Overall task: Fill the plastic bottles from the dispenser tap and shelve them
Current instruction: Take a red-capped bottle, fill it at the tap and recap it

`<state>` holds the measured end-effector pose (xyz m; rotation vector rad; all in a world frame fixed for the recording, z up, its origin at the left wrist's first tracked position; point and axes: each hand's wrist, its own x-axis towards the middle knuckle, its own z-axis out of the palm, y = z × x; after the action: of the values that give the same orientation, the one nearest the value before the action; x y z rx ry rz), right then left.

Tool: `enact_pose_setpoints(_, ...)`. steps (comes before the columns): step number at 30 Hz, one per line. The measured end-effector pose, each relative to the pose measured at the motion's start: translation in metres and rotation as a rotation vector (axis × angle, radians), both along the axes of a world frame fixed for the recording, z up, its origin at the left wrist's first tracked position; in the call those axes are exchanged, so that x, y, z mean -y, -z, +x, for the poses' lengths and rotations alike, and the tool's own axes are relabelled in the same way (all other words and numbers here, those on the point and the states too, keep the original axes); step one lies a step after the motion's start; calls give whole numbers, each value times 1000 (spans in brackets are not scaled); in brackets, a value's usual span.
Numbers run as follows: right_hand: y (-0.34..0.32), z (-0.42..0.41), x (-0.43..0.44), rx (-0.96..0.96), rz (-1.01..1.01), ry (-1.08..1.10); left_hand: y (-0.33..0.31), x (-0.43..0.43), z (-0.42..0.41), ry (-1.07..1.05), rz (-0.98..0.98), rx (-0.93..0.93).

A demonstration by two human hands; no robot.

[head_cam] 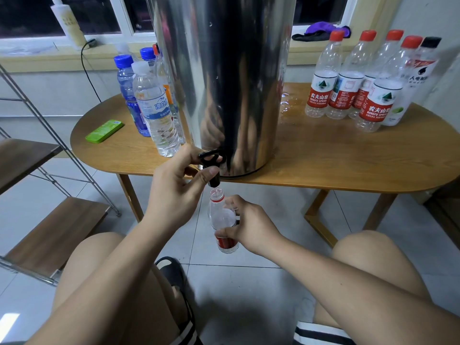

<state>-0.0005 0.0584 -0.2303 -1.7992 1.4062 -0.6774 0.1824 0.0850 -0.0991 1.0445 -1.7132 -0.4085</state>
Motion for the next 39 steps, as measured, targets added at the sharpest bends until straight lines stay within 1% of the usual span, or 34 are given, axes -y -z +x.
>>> enact_pose_setpoints(39,-2,0,-1,5,9,-3,0,-1,0,-21,-8,18)
